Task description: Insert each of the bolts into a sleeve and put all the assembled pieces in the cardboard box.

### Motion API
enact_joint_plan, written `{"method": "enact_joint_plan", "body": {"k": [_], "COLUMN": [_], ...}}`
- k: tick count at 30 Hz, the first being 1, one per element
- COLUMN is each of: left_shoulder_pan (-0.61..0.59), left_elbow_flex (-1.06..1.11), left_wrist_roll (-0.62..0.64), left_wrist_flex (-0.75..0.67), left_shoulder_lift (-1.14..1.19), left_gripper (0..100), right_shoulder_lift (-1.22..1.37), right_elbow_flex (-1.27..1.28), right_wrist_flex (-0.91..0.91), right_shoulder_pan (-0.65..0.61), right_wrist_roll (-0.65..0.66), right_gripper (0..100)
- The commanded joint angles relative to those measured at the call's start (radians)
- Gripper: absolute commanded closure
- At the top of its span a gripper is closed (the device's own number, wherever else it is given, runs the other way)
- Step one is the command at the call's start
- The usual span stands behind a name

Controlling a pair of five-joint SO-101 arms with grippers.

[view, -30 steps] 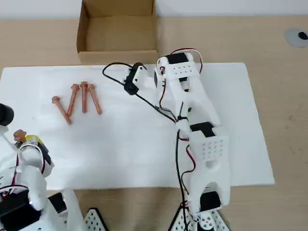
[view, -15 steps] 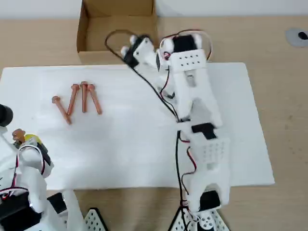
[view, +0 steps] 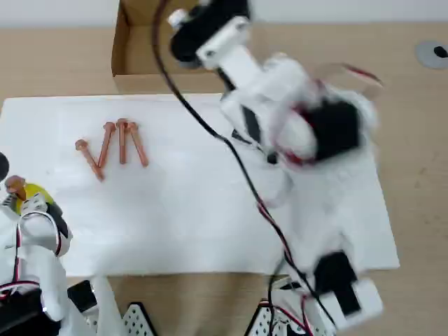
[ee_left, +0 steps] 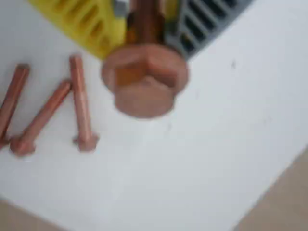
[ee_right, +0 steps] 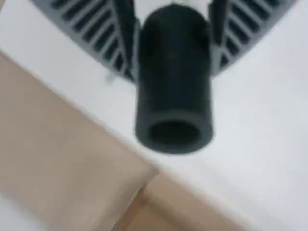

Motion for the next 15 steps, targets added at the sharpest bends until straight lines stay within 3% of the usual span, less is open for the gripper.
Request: {"method": "enact_joint_plan", "body": {"k": [1,10,15], "left_shoulder_pan": [0.086,0.658,0.836], "left_elbow_flex": [-0.051,-0.046,-0.041], "left_wrist_roll": [0.003,0.000,0.000], "left_wrist_flex": [-0.081,-0.341,-0.474], "left_shoulder_lift": [0.001,0.007,0.010], "left_gripper": [99,99,99], "right_shoulder_lift": [-0.145,-0.463,-0.737], "right_elbow_flex": [0.041,0.433,0.639], "right_wrist_flex": [-0.021,-0.018,-0.023], "right_shoulder_pan": [0.039,0.317,0.361], "right_wrist_roll": [-0.038,-0.037,-0.040], "right_gripper": [98.8,98.8,98.8]}}
